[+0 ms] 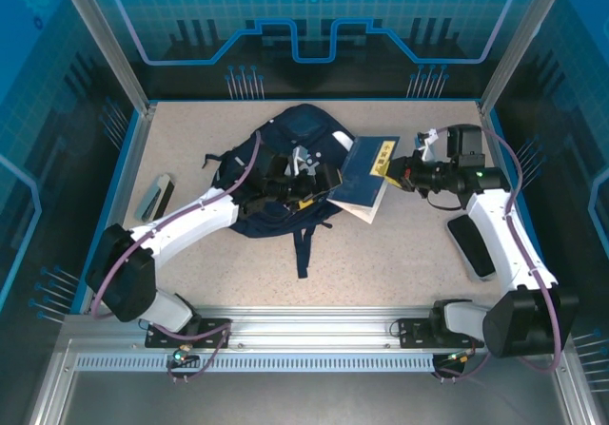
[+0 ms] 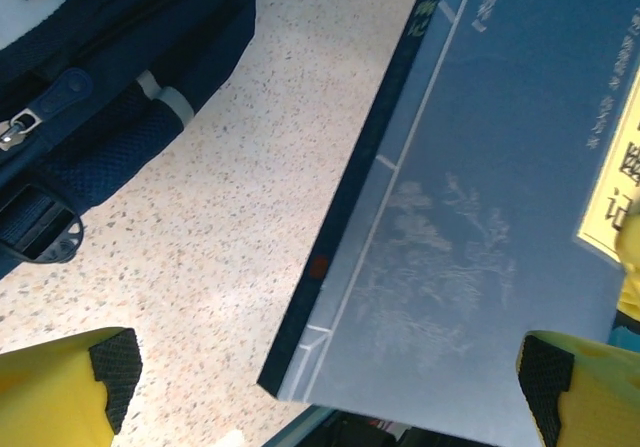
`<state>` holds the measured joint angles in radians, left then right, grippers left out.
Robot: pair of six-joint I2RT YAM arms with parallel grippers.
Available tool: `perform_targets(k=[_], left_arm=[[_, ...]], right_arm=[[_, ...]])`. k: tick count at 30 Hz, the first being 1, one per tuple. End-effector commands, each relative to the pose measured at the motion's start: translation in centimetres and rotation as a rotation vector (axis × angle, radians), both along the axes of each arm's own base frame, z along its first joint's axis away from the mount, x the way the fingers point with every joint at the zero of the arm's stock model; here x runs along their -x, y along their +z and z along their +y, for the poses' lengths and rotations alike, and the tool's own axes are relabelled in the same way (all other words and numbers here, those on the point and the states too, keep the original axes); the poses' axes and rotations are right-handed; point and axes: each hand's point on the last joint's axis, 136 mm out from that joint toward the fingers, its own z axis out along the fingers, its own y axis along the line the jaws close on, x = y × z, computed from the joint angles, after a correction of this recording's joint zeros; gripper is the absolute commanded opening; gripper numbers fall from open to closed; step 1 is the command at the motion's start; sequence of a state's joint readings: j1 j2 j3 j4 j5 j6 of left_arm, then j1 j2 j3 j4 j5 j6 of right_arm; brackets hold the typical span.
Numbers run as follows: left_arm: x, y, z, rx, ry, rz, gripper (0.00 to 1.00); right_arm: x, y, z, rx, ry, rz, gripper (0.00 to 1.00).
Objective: Pack the student bag
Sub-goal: Pick up the book from the middle-right of the table, then pass the book.
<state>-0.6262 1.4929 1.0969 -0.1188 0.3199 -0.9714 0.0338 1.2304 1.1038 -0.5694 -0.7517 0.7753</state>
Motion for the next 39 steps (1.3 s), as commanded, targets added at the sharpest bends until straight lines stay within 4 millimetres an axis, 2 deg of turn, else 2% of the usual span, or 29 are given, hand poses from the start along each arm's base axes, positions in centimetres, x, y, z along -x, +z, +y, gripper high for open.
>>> perform_targets(k=[1, 7, 14, 18, 23, 30, 32, 34, 36, 39], left_arm=[[-1.0, 3.0, -0.6, 0.13, 0.033, -0.07, 0.99], [-1.7, 4.5, -1.1, 0.275, 0.086, -0.087, 0.94], [-2.2, 5.6, -0.9, 0.383, 0.175, -0.114, 0.83], [-2.1, 6.4, -0.7, 0.424, 0.208, -0.152, 0.74], [-1.7, 6.3, 0.3, 0.415, 0.27, -0.169, 0.56], [-0.7, 5.5, 2.2, 0.356, 0.331, -0.142, 0.21], [-0.3, 5.2, 2.9, 0.327, 0.345, -0.141, 0.14], [0.1, 4.9, 3.8, 0.264, 0.355, -0.138, 0.09], [0.5, 5.0, 5.0, 0.194, 0.361, -0.161, 0.09], [0.8, 5.0, 7.7, 0.047, 0.378, -0.178, 0.08]], right_arm=[[-1.2, 3.3, 1.6, -0.15, 0.025, -0.039, 0.0], [-2.6, 3.2, 2.5, -0.202, -0.031, -0.013, 0.0], [-3.2, 3.0, 4.2, -0.239, -0.049, 0.027, 0.0], [-3.2, 2.2, 4.3, -0.238, -0.077, 0.06, 0.0], [-3.1, 1.0, 4.8, -0.221, -0.104, 0.092, 0.0], [-1.6, -0.1, 6.5, -0.141, -0.067, 0.108, 0.0], [-0.8, -0.6, 6.6, -0.078, -0.057, 0.111, 0.12], [0.1, -1.2, 6.3, 0.036, -0.041, 0.089, 0.4], [0.9, -2.1, 5.9, 0.168, -0.019, 0.077, 0.58], [1.9, -3.6, 5.3, 0.388, 0.029, 0.052, 0.69]])
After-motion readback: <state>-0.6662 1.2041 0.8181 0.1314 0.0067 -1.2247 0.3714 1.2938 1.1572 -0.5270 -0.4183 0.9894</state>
